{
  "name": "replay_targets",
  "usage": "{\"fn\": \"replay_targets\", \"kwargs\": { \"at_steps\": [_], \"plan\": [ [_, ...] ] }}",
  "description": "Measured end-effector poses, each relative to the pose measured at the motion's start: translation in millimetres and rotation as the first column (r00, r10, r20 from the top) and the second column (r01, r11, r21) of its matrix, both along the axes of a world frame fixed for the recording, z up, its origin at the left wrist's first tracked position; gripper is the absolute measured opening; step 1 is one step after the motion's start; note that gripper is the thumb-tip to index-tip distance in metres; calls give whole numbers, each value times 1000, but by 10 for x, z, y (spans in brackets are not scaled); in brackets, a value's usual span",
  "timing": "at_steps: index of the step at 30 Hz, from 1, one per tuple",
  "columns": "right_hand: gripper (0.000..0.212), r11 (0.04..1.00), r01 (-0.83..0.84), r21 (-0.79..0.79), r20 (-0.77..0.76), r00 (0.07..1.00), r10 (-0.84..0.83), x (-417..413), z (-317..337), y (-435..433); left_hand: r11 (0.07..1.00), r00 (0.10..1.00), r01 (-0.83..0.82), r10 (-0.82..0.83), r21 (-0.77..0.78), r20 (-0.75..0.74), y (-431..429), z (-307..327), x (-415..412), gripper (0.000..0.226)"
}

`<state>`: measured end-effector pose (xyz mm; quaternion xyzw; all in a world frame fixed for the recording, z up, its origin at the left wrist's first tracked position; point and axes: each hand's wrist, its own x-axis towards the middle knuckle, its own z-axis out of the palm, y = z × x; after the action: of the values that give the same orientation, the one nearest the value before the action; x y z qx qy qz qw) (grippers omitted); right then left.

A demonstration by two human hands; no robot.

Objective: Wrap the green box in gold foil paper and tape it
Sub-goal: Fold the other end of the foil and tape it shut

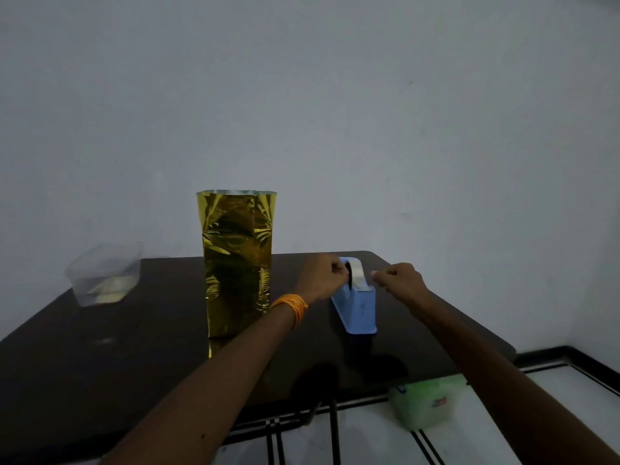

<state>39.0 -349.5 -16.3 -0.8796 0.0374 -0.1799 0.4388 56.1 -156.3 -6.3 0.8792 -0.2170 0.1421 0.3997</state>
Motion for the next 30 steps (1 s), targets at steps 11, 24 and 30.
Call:
{"fn": "replay_targets", "kwargs": {
  "at_steps": [11,24,30],
  "plan": [
    [11,905,-8,425,-205,973,105,-61,-56,172,987,996,66,-56,144,-75,-155,-439,173,40],
    [14,916,68,396,-157,988,-5,123,-73,232,995,999,44,-42,85,-18,-187,-526,166,41],
    [15,946,94,310,-81,994,-72,135,75,315,996,998,49,-47,74,-31,-168,-537,142,44]
  ]
}}
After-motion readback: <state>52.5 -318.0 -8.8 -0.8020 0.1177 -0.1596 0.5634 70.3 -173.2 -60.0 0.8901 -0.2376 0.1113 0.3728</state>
